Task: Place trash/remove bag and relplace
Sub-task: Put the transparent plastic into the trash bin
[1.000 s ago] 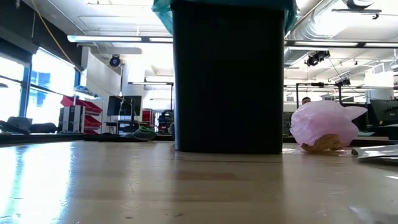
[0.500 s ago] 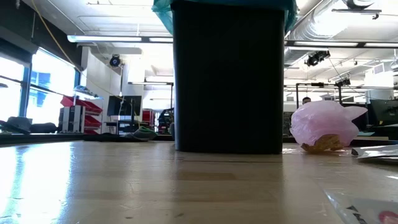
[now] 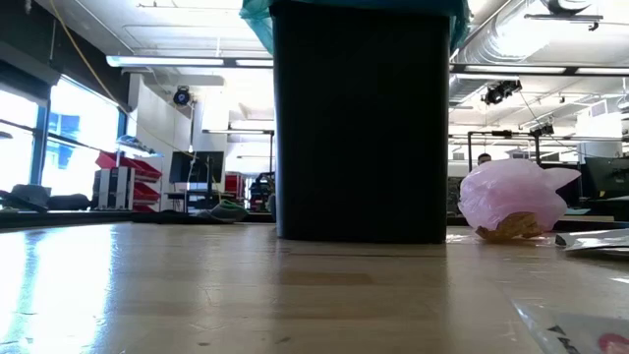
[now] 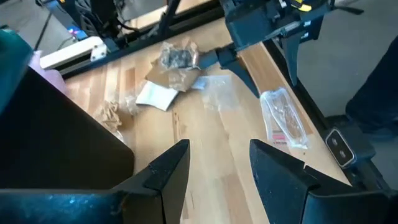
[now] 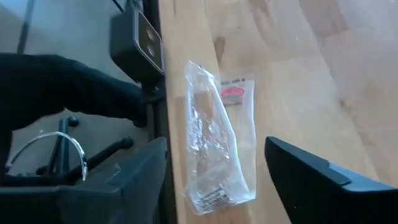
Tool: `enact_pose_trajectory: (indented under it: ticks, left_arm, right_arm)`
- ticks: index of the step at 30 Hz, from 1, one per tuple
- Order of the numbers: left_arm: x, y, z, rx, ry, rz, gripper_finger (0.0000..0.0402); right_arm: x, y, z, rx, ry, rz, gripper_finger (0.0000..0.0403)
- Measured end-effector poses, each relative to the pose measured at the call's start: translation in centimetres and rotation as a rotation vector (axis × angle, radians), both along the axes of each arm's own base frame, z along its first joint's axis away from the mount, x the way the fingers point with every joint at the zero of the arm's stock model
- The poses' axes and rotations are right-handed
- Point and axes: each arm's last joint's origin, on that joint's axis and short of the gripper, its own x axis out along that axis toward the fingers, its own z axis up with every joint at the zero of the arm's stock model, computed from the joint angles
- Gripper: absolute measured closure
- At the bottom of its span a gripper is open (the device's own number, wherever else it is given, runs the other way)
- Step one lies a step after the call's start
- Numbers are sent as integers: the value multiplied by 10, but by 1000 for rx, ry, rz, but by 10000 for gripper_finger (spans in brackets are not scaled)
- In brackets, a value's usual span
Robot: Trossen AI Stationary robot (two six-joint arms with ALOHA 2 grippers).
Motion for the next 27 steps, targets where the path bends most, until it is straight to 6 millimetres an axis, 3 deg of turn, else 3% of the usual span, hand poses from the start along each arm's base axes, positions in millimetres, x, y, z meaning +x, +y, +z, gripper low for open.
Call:
enact_pose_trajectory:
  ticks: [6, 14, 18, 23, 27]
  left_arm:
    - [3, -8, -12, -5, 22, 3, 249]
    - [7, -13, -17, -29, 13, 9, 249]
    - [7, -14, -18, -29, 13, 9, 249]
    - [8, -14, -17, -39, 0, 10, 249]
    - [8, -14, -17, -38, -1, 13, 249]
  right_arm:
    - [2, 2, -24, -20, 76, 23, 129]
    - [7, -3, -45, -52, 149, 0, 161]
    - [8, -7, -47, -86, 166, -7, 227]
    - [9, -10, -49, -128, 152, 5, 372]
    - [9, -10, -47, -129, 134, -22, 393]
